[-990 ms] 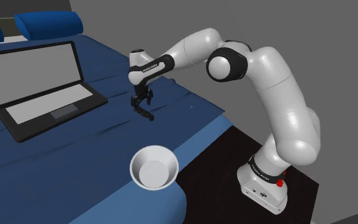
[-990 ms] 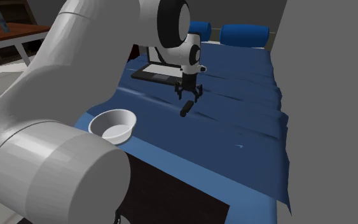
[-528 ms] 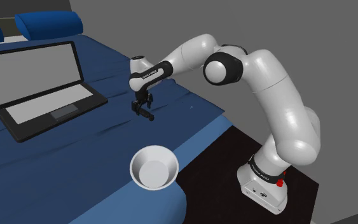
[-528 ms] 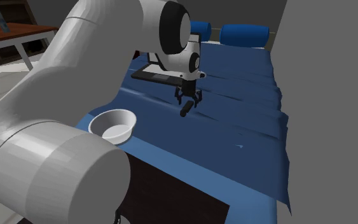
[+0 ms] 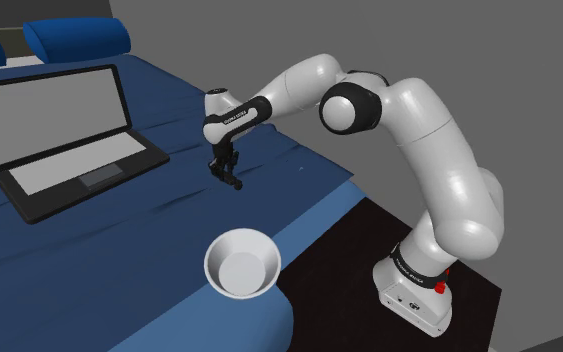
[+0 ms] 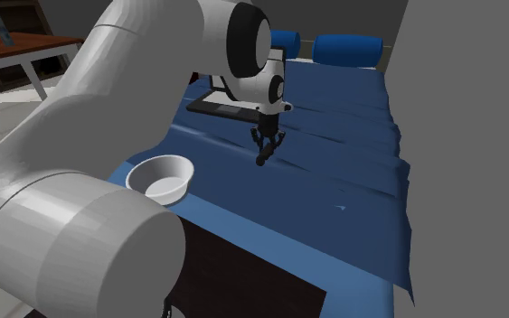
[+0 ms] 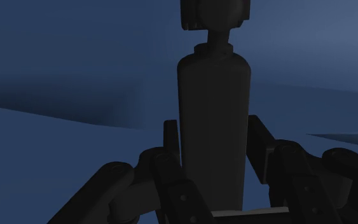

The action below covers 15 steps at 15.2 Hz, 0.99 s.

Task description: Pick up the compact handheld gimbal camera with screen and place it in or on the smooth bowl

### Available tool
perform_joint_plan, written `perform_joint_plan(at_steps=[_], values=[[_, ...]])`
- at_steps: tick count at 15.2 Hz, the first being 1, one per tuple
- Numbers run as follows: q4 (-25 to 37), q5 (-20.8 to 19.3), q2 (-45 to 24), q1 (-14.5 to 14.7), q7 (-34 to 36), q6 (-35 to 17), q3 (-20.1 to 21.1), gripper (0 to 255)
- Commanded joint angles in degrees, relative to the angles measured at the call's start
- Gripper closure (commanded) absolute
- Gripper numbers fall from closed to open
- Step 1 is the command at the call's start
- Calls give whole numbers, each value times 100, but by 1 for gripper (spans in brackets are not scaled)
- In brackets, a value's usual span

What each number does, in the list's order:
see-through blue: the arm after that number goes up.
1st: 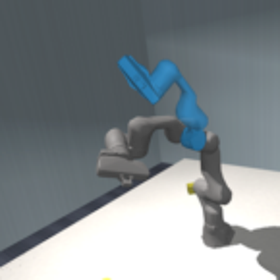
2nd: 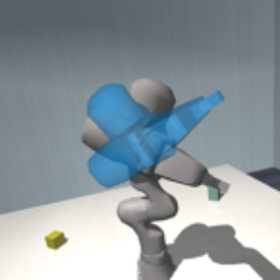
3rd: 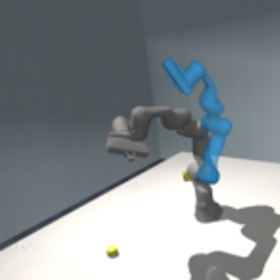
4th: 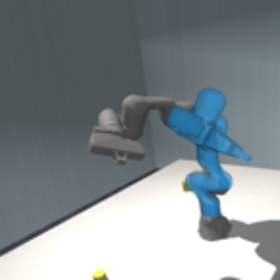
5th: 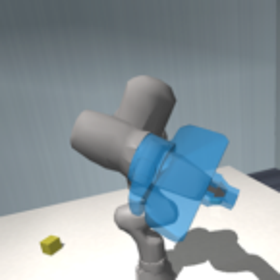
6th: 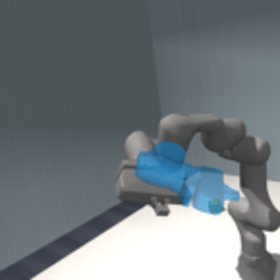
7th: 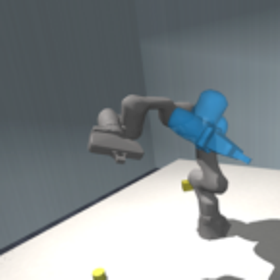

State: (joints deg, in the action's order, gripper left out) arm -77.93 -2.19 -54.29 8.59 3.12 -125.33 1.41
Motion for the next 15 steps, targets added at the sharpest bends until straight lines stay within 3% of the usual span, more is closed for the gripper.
perform_joint_plan(at_steps=[1,15], values=[[-1,0,-2,0,0,-1,0,255],[-131,8,396,-5,-5,266,8,255]])
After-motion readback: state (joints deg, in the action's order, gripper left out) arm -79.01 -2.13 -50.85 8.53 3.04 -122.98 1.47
